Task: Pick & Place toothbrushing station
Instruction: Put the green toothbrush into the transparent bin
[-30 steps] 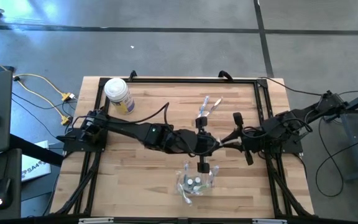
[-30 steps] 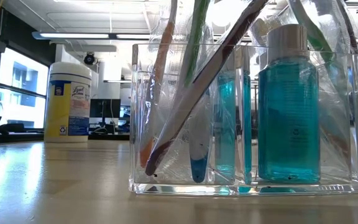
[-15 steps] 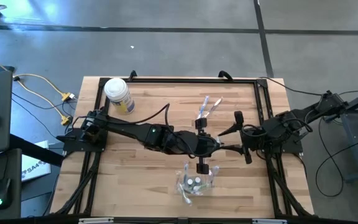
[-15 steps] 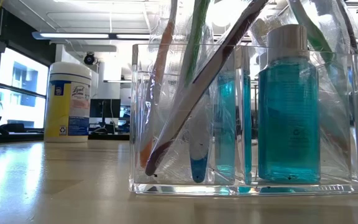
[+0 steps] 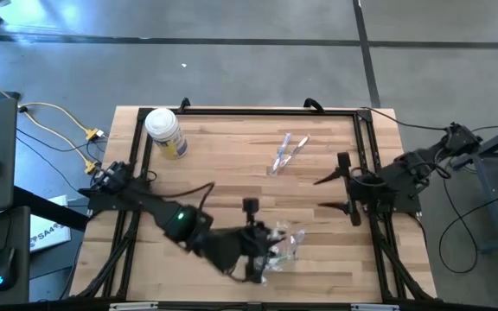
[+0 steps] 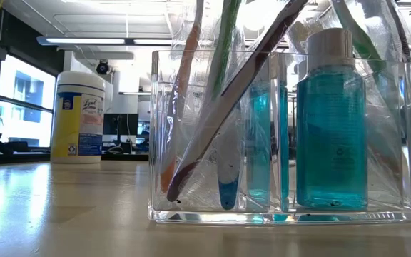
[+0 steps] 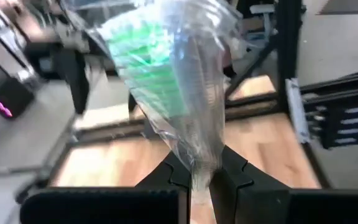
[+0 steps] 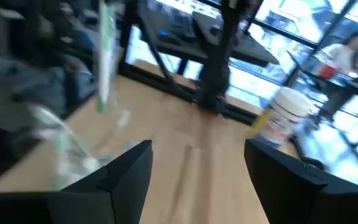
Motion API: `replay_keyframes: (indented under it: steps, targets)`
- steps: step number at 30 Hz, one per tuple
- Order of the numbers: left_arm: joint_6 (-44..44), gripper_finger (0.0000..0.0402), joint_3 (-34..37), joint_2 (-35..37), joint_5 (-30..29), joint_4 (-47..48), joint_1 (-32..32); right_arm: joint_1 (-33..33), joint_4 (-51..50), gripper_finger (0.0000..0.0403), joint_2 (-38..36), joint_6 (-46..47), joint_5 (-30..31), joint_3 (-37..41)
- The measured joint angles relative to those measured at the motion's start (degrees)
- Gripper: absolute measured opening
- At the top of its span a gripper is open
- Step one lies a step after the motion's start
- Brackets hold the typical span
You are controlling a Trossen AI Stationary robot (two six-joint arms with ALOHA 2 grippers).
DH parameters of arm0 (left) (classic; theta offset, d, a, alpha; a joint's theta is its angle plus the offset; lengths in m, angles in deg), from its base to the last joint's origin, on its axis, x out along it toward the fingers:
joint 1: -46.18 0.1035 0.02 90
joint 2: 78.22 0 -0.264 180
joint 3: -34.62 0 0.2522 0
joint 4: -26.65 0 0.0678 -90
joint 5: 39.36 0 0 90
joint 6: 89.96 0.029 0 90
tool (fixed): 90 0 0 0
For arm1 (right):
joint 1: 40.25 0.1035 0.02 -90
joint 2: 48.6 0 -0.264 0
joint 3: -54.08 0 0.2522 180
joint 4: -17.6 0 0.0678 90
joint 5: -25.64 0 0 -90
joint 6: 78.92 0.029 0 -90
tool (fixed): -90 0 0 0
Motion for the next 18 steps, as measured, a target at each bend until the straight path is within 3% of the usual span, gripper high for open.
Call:
replay_keyframes:
  steps: [4, 11, 15, 18]
  targets:
    - [-9.74, 0.0021, 0.0, 0.0, -0.79, 4.16, -4.44, 3.7, -1.12, 0.0248, -0.11, 3.07, -0.53, -0.01]
    - [-23.86, 0.0021, 0.02, 0.02, -9.52, 9.91, -11.88, 9.52, -2.35, 0.0248, 1.11, 5.99, -0.14, 0.02]
    - [-36.44, 0.0021, -0.02, -1.57, -15.42, 17.06, -15.09, 12.08, -2.16, 0.0248, 1.89, 6.13, 1.81, 0.02]
    - [-45.97, 0.0021, 0.11, -4.34, -15.74, 21.82, -15.75, 13.61, -2.32, 0.0249, 2.76, 6.15, 4.32, 0.02]
